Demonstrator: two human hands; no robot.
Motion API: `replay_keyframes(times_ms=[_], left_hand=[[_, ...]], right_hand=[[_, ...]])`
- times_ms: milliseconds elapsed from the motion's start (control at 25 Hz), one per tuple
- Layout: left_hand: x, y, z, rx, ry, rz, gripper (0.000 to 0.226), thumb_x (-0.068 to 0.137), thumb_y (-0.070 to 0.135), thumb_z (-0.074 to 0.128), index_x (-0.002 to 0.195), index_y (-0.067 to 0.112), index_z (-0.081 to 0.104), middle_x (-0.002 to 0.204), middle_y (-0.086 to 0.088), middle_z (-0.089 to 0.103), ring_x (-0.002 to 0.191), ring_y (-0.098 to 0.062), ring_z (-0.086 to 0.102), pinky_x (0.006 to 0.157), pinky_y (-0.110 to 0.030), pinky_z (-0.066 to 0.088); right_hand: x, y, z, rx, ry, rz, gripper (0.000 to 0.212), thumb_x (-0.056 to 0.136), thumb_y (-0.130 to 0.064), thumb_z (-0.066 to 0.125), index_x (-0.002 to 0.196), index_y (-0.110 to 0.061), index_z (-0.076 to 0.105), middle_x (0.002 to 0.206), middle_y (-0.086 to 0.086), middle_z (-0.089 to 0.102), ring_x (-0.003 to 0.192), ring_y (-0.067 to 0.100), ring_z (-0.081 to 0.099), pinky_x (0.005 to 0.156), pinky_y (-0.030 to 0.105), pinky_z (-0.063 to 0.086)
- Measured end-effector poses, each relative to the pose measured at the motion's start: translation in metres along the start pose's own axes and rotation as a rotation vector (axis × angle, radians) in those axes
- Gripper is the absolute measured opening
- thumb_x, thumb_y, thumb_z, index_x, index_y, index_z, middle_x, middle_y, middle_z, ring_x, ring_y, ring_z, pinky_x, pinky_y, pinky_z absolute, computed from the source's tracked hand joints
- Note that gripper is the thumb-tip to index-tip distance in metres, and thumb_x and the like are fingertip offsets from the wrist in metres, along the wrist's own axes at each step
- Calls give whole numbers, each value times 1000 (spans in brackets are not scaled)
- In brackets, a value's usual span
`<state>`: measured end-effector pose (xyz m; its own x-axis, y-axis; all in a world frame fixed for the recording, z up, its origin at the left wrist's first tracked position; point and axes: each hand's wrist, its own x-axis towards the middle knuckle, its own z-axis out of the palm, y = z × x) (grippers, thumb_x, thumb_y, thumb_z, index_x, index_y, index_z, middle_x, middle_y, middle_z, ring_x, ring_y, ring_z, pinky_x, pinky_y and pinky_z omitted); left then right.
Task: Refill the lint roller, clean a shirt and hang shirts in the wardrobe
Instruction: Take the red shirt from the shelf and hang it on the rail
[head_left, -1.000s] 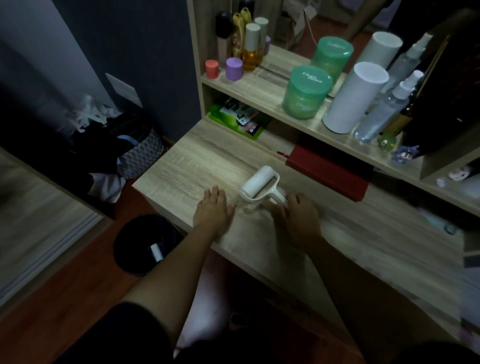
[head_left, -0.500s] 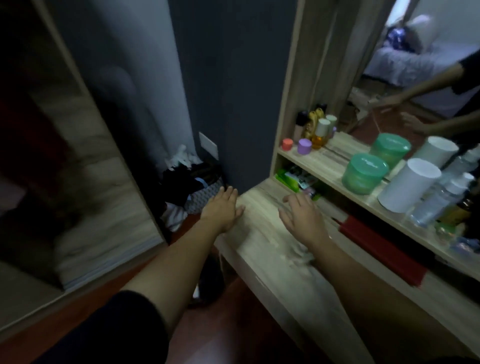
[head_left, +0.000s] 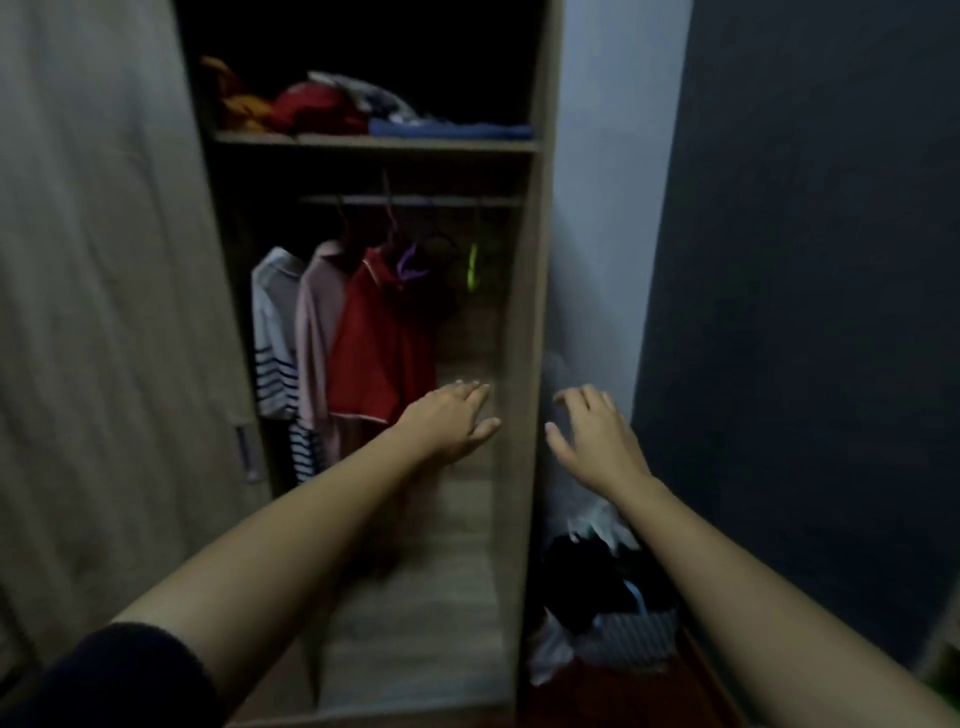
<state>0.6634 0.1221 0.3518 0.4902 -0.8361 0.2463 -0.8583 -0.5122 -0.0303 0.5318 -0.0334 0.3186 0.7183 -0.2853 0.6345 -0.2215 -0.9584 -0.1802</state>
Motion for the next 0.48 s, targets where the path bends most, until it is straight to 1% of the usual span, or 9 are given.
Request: replay_keyframes(times_ms=[120,240,360,480], left_hand=[[14,-89,-41,77,35,-23,65,97,46,34,147,7,21,153,-15,27,140,-28,27,115,-38,24],[24,-166,-83,94,121,-49,64,97,45,36,147,7,22,153,-16,27,140,-29,28,114,-37,24],[40,-223,-117,146,200,-25,63,97,44,37,147,9,23,153,-14,27,140,-27,27,113,-34,23],[61,-262,-139,192,253,-10,64,96,47,35,148,12,20,155,-9,23,142,-24,23,113,-35,23]], right_hand=[[83,-52,18,2,43,-54,38,87,-31,53,119,-11,49,116,11,51,110,29,46,89,40,42],[160,-100,34,-25,65,-121,37,87,-32,52,119,-13,48,116,8,50,110,27,46,90,39,41],[223,-136,44,-46,119,-169,36,87,-33,51,118,-15,48,116,6,49,109,24,46,91,38,40],[270,-151,45,-126,157,-247,34,87,-33,50,117,-16,49,115,5,49,107,24,46,90,36,41]])
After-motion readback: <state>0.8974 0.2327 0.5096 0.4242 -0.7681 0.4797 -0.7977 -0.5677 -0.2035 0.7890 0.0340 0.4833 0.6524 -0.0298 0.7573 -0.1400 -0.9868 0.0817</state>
